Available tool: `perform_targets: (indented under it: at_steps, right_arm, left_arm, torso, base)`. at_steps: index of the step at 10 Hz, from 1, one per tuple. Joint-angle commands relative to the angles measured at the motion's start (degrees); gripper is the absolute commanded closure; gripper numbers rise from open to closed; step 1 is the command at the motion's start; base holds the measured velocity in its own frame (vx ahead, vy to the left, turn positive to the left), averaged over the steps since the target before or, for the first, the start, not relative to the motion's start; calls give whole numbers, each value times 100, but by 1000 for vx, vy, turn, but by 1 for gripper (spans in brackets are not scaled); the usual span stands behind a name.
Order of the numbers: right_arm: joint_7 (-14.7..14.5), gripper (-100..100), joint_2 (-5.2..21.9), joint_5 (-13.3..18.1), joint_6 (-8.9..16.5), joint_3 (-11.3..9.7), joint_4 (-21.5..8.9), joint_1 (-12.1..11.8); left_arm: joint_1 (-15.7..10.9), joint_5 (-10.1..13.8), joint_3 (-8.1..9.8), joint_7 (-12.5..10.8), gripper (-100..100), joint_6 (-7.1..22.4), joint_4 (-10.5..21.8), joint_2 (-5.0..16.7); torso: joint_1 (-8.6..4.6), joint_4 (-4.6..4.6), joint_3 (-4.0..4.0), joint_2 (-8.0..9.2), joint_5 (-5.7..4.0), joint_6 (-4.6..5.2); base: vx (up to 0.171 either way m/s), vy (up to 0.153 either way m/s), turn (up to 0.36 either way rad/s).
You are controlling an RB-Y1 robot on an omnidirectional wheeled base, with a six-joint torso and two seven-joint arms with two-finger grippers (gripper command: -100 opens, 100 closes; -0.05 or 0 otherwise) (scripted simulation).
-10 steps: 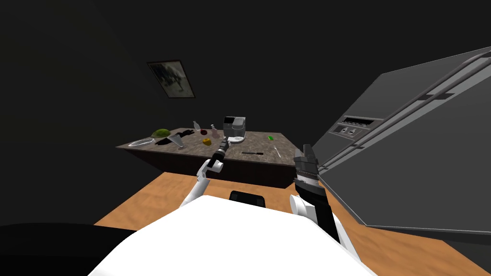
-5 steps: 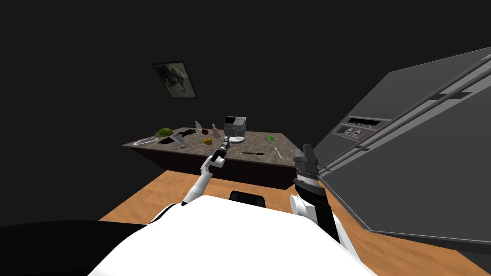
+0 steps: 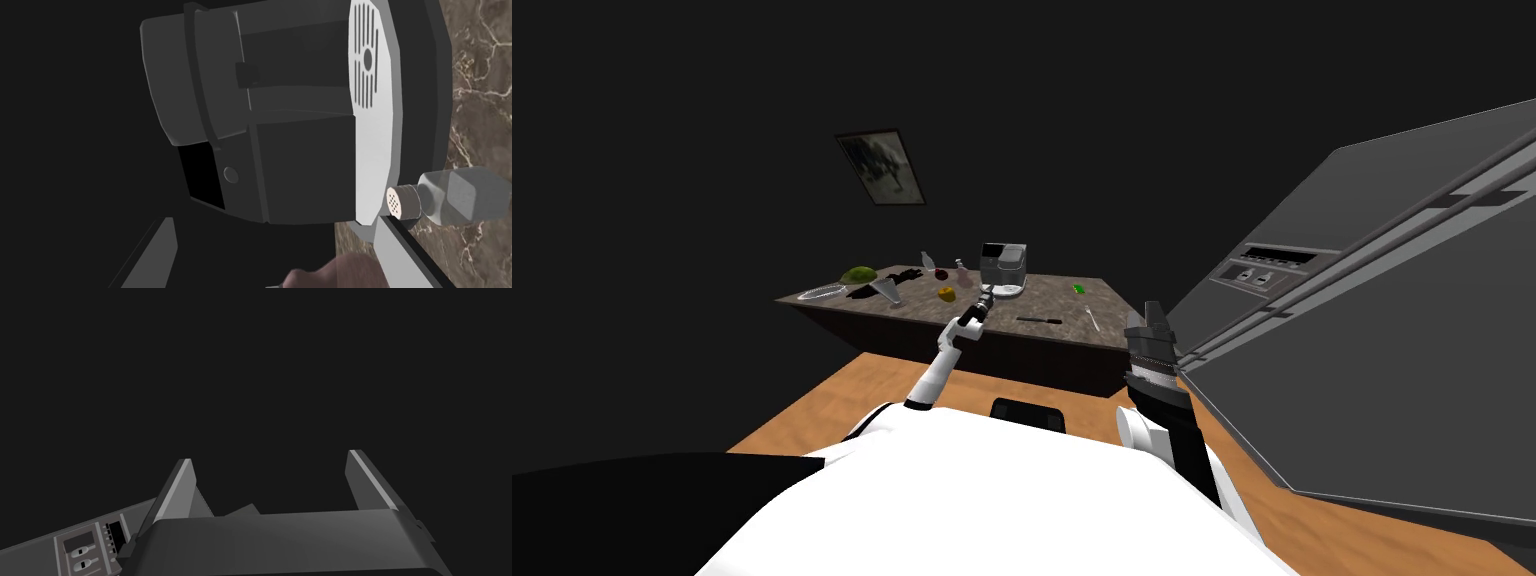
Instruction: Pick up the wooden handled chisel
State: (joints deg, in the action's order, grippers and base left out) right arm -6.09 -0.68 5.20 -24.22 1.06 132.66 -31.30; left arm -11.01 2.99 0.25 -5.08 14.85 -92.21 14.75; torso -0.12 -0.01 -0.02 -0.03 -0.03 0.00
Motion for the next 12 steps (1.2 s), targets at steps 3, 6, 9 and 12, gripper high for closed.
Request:
perform_targets:
  at_steps: [3,6,9,12]
  right_arm:
    - [0,0,0,0,0,0,0,0]
    - [0,0,0,0,0,0,0,0]
    - [0,0,0,0,0,0,0,0]
    - [0,0,0,0,0,0,0,0]
  left_arm:
    - [-375,89,23,-28,-100,535,404,37]
    - [-700,159,45,-51,-100,957,745,56]
    - [-1229,290,84,-100,-100,1509,1260,77]
    - [-1614,350,101,-125,-100,1989,1679,79]
  torso:
    - [6,0,0,0,1,-1]
    - [1,-1,-1,-1,0,0]
    - [3,0,0,0,1,-1]
    - [6,0,0,1,1,-1]
  base:
    - [2,-15,30]
    - [3,-24,25]
    - [4,-25,48]
    - [4,-21,25]
